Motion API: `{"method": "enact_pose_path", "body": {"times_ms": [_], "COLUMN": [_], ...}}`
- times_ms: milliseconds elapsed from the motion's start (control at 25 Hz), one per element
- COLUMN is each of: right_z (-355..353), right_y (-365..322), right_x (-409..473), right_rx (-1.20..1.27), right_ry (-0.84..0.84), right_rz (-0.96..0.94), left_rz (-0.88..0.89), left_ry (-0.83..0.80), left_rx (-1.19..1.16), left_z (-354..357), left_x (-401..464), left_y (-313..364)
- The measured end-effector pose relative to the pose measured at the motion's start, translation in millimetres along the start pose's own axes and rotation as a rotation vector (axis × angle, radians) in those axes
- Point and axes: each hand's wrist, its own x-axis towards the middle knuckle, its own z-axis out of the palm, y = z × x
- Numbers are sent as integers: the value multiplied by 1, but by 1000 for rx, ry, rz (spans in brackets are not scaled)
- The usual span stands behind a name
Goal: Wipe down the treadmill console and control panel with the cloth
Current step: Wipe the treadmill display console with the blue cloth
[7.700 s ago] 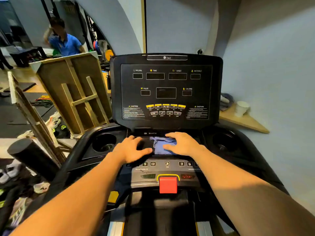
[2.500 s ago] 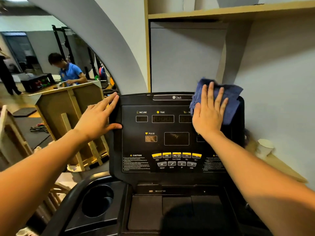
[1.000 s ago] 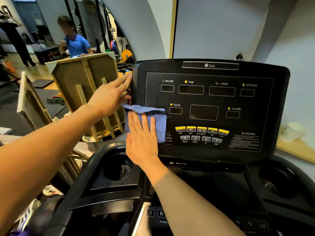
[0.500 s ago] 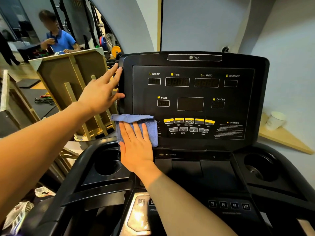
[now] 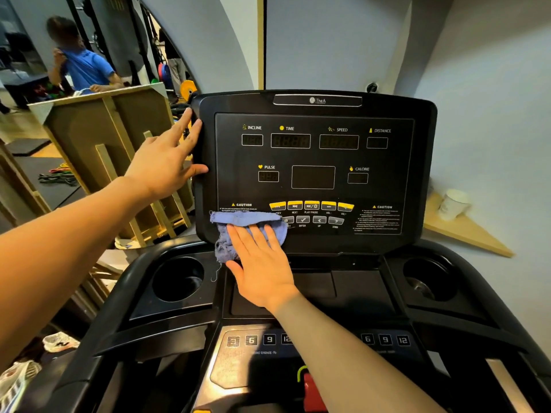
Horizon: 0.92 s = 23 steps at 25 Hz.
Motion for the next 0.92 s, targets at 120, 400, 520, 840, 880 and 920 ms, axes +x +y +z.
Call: {"method": "enact_pose_path", "body": {"times_ms": [120, 400, 520, 840, 880, 920], "right_z": [-3, -12, -17, -37, -40, -42], "right_y": [12, 51, 68, 132, 140, 147], "right_x": [-8, -30, -40, -79, -84, -88], "right_rx": [-11, -94, -97, -205, -216, -229], "right_ry": [-29, -38, -31, -69, -74, -82], "right_rz": [-15, -28, -36, 29, 37, 47], "left_rz": [18, -1, -18, -5, 3, 11], "left_ry": [-16, -69, -76, -47, -48, -51], "left_rx": [19, -1, -21, -99, -128, -155], "left_z": [-3, 0, 2, 4, 4, 4], "left_x": [-1, -4, -4, -3, -3, -3], "left_y": [3, 8, 13, 15, 15, 15]}}
